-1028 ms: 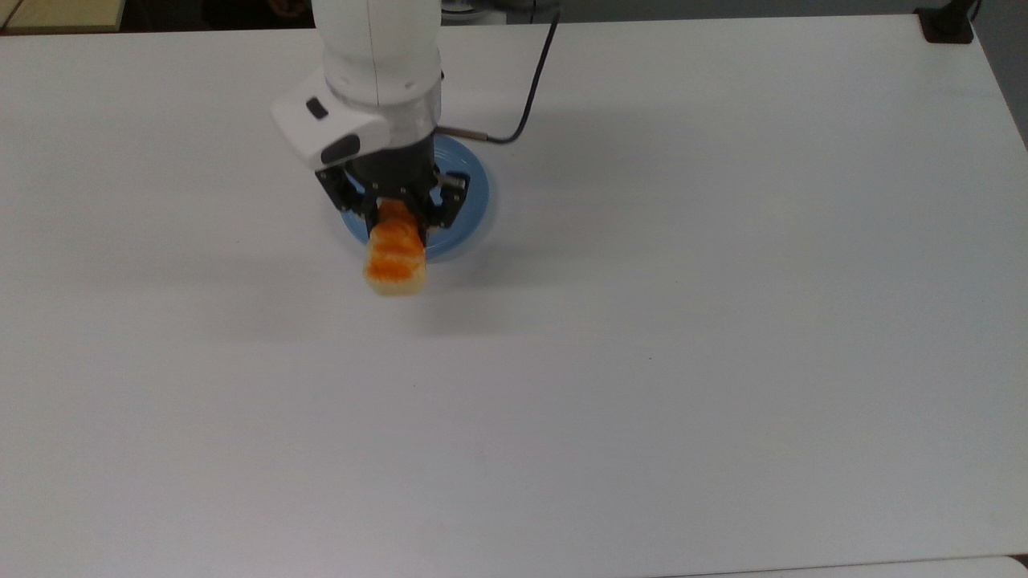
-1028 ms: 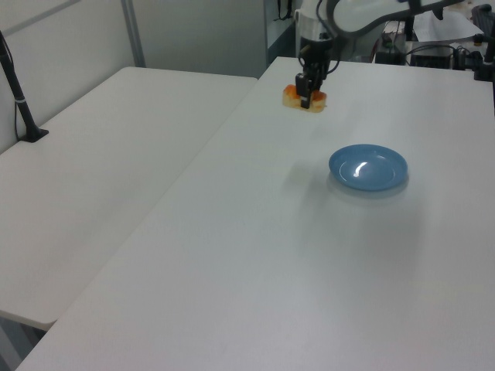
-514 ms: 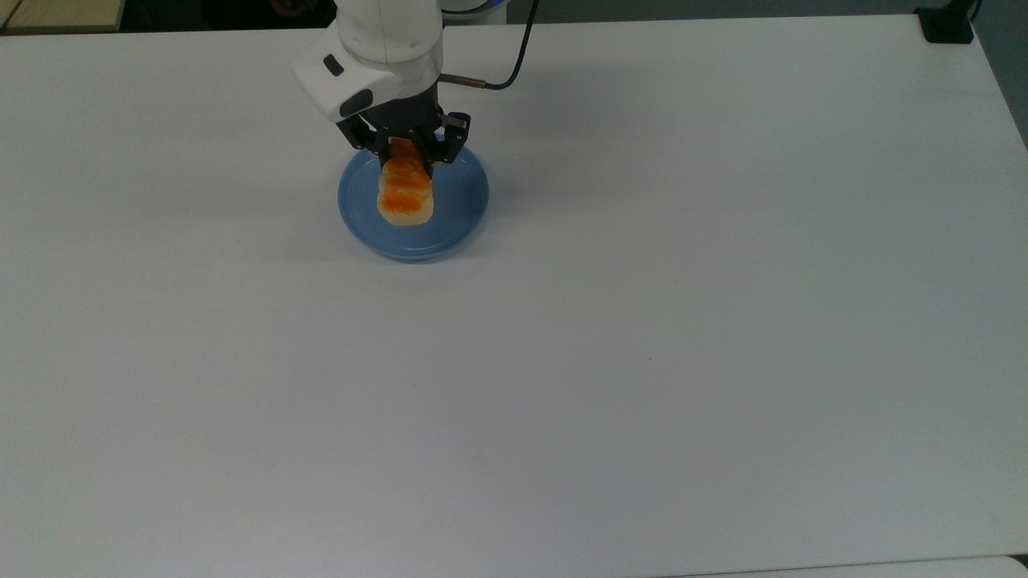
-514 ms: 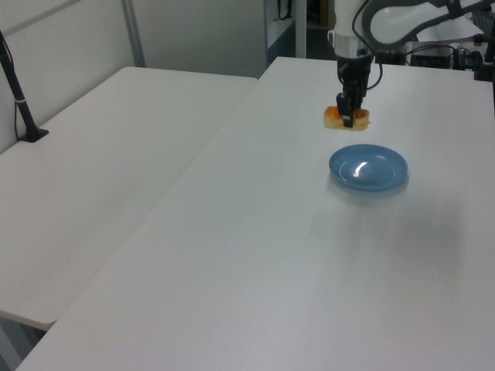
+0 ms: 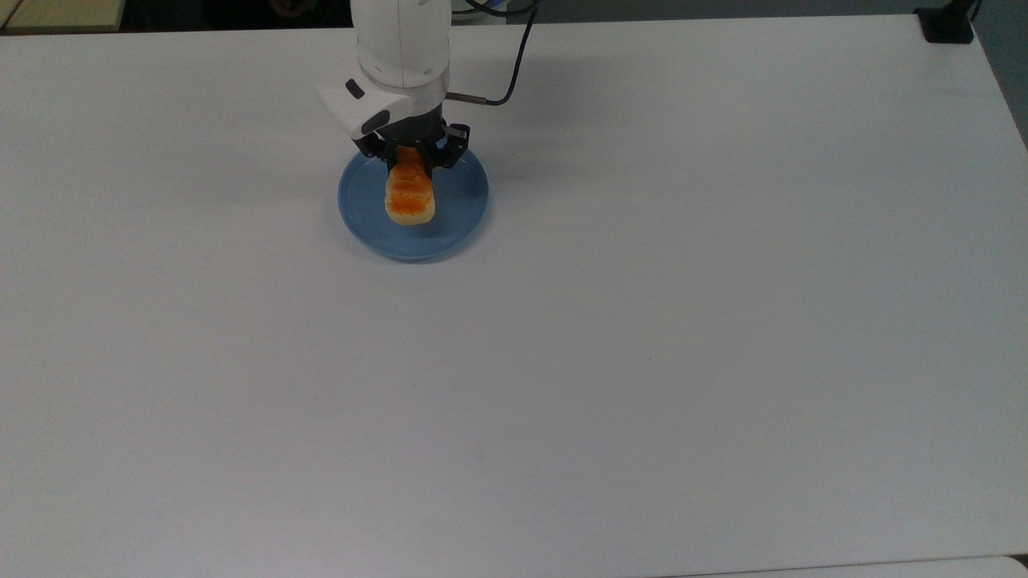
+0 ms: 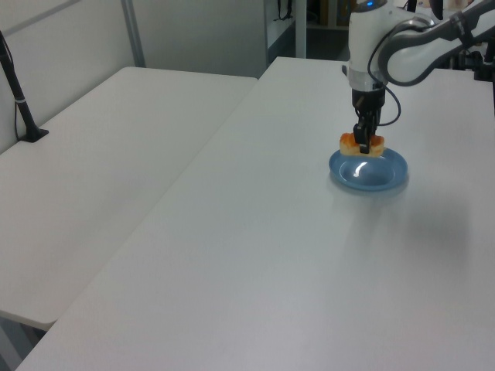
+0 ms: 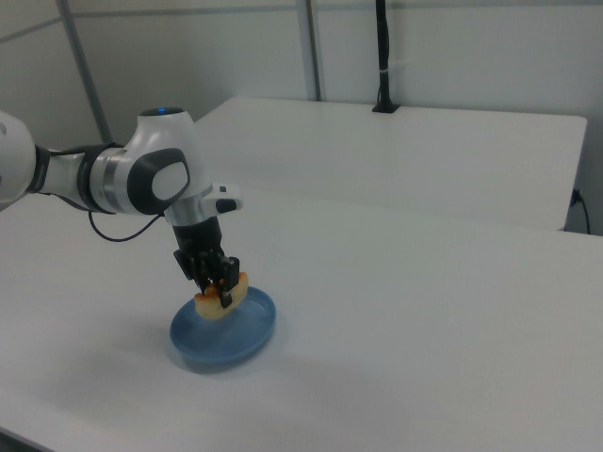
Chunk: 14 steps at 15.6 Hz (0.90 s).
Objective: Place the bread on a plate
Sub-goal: 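Lower the bread roll onto the plate and open the gripper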
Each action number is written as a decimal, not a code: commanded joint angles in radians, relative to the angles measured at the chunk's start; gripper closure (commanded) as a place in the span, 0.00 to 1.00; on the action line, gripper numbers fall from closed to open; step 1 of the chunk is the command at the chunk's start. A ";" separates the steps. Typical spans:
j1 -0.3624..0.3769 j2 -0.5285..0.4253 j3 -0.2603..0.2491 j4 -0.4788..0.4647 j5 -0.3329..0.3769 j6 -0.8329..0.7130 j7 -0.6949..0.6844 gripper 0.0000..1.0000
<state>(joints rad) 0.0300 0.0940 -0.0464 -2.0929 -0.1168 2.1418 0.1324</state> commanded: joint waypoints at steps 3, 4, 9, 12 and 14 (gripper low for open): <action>-0.010 -0.019 0.003 -0.076 -0.040 0.055 -0.005 0.56; -0.012 -0.008 0.005 -0.078 -0.046 0.059 -0.004 0.56; -0.012 0.020 0.005 -0.076 -0.058 0.086 0.035 0.25; -0.012 0.020 0.003 -0.076 -0.060 0.084 0.046 0.13; -0.012 0.017 0.003 -0.076 -0.061 0.079 0.049 0.07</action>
<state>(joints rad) 0.0250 0.1282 -0.0472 -2.1525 -0.1497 2.2030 0.1488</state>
